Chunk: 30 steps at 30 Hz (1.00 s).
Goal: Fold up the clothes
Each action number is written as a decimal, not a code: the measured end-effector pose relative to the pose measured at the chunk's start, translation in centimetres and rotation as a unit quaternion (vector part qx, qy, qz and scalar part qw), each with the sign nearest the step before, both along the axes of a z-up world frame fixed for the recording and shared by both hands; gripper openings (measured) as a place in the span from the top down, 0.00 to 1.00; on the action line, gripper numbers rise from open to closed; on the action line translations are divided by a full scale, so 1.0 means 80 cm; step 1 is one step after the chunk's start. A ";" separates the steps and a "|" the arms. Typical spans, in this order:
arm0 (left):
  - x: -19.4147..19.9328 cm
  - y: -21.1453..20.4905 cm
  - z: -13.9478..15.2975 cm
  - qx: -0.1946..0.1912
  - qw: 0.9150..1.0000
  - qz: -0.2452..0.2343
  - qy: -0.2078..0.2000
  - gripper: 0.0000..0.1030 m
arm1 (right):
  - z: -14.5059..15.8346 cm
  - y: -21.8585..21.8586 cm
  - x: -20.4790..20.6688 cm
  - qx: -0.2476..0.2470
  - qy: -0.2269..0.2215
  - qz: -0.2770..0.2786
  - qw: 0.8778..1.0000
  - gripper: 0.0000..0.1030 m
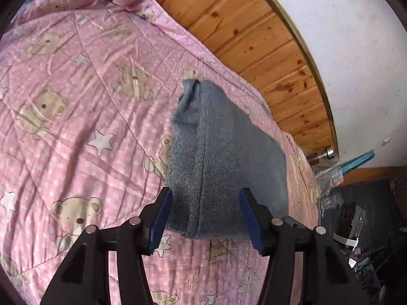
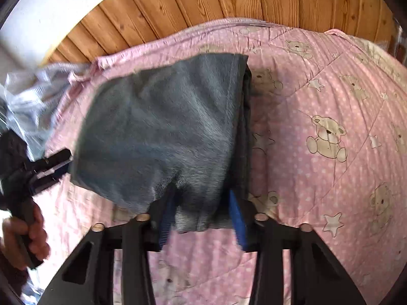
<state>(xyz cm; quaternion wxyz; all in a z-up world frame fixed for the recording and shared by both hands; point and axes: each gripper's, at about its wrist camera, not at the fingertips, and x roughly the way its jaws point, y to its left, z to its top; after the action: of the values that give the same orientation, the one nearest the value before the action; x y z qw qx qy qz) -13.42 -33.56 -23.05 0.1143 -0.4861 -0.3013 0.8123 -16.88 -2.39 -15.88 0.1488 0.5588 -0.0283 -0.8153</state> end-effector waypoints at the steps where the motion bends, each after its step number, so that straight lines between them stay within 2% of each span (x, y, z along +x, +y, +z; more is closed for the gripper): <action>1: -0.011 0.006 -0.011 -0.016 1.000 -0.011 -0.008 0.45 | -0.004 0.009 -0.005 -0.012 -0.005 -0.021 1.000 0.65; 3: -0.026 0.005 -0.019 -0.011 1.000 -0.013 -0.014 0.43 | 0.001 0.022 -0.011 -0.014 -0.006 -0.059 0.998 0.63; 7: -0.044 -0.008 -0.020 0.022 1.000 -0.004 -0.017 0.43 | 0.028 0.026 0.003 -0.009 0.002 -0.070 0.998 0.62; 11: -0.001 -0.016 -0.002 0.039 0.999 -0.012 -0.021 0.43 | 0.049 0.015 0.038 -0.035 -0.001 -0.045 0.998 0.61; 13: 0.023 -0.011 0.007 0.020 0.999 -0.020 -0.029 0.43 | 0.057 0.006 0.056 -0.030 -0.007 -0.042 0.999 0.58; 16: 0.056 0.003 0.025 -0.035 0.998 -0.032 -0.044 0.42 | 0.081 -0.011 0.078 0.001 -0.001 -0.037 0.999 0.54; 18: 0.075 0.011 0.044 -0.052 0.998 -0.030 -0.035 0.28 | 0.098 -0.021 0.087 0.029 0.014 -0.030 0.999 0.52; 20: 0.090 0.021 0.065 -0.076 0.996 -0.034 -0.025 0.05 | 0.117 -0.032 0.096 0.057 0.031 -0.024 0.998 0.48; 22: 0.102 0.032 0.089 -0.099 0.994 -0.038 -0.006 0.02 | 0.133 -0.040 0.103 0.082 0.052 -0.018 0.995 0.47; 26: 0.122 0.053 0.135 -0.124 0.990 -0.056 0.031 0.01 | 0.161 -0.053 0.121 0.108 0.077 -0.012 0.991 0.47; 30: 0.142 0.073 0.167 -0.147 0.985 -0.072 0.051 0.01 | 0.180 -0.055 0.138 0.067 0.070 -0.016 0.995 0.47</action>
<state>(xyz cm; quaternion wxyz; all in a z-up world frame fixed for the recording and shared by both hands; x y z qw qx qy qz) -2.03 -27.69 -9.65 0.1145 -0.4763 -0.1366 0.8610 -5.85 -6.81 -1.49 0.0998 0.5085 0.0282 -0.8548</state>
